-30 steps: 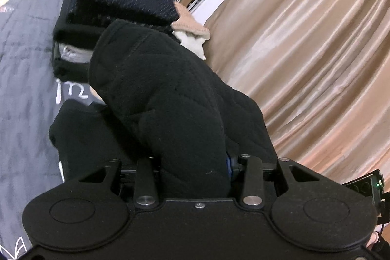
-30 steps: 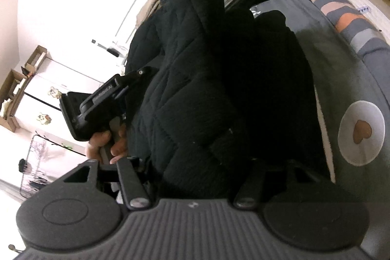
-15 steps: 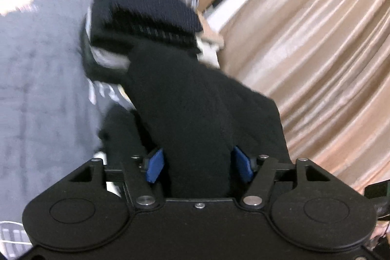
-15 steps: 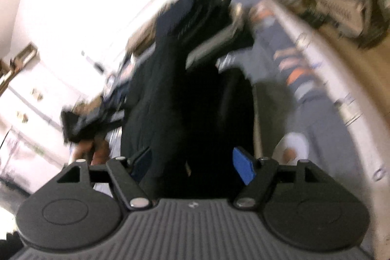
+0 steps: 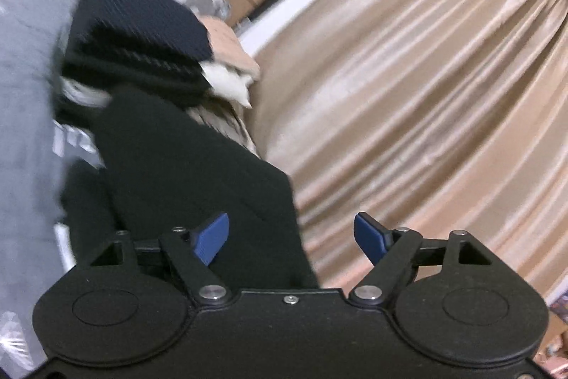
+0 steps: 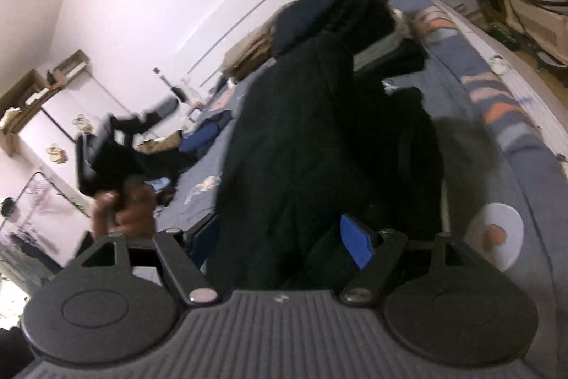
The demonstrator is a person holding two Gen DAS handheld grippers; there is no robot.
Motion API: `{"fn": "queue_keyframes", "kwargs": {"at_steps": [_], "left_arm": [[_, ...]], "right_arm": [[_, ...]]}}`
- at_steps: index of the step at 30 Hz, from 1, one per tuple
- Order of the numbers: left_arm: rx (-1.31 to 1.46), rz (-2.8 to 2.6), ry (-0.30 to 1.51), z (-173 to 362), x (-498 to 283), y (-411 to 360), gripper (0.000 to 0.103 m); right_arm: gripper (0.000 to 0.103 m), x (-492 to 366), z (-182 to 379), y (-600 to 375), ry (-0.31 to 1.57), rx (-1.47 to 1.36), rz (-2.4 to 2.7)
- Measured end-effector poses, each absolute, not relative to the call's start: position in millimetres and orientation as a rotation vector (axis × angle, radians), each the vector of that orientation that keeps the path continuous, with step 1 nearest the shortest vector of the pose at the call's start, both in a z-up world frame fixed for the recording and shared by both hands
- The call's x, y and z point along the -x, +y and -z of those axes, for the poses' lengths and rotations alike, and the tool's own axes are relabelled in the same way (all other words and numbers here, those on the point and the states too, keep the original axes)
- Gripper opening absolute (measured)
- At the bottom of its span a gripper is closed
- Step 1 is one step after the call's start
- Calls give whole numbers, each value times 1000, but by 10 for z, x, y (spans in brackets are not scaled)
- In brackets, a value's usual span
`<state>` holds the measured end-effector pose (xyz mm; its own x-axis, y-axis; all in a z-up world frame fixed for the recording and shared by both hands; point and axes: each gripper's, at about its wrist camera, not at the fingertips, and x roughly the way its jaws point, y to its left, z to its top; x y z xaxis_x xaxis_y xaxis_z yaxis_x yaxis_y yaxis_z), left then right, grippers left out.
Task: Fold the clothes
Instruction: 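Carry the jacket with both grippers toward the stack of folded dark clothes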
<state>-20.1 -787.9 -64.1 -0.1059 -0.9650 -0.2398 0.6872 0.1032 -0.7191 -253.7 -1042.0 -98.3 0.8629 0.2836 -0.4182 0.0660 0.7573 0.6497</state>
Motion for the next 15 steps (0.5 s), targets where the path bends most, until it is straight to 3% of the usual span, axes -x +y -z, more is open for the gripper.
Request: {"fn": "queue_keyframes", "kwargs": {"at_steps": [12, 15], "left_arm": [[377, 1357, 984, 1017, -54, -8701, 76], [371, 1295, 1017, 1148, -207, -8697, 76]], "right_arm": [[78, 2636, 1261, -10286, 546, -601, -54], [88, 2582, 1267, -10177, 558, -552, -58]]}}
